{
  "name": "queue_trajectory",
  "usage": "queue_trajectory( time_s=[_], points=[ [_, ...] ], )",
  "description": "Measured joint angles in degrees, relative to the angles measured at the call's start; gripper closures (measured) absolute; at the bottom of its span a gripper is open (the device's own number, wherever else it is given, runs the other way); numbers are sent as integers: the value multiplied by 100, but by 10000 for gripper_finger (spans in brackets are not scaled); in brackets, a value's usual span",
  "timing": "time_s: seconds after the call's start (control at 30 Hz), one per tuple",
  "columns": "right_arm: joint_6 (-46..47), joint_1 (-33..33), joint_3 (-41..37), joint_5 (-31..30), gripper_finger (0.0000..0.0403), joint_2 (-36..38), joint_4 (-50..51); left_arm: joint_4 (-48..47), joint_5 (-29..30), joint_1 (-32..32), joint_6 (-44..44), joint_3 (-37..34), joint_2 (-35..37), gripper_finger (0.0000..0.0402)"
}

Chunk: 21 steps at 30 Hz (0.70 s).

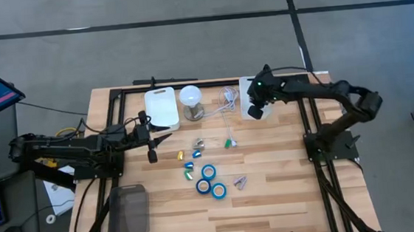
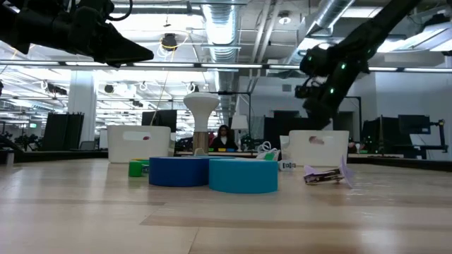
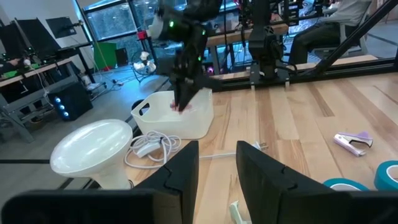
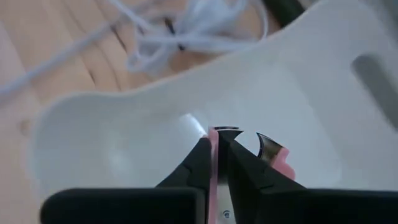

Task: Pick and place Stapler, Stapler remover, tape
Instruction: Put the pink staple remover into the right white bin, then put the top green stapler into the left white bin

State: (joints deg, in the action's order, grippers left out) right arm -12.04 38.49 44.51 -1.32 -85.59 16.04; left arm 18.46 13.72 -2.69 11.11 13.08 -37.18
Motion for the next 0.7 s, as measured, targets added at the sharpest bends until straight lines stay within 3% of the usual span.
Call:
queue_trajectory(
  time_s=[0.3, 0.7],
  points=[
    [1, -7, 1, 27, 368, -689, -236, -1, 1, -1, 0, 0, 1, 302],
    [-57, 37, -2, -24, 333, -337, -371, -2, 0, -1, 0, 0, 1, 302]
  ],
)
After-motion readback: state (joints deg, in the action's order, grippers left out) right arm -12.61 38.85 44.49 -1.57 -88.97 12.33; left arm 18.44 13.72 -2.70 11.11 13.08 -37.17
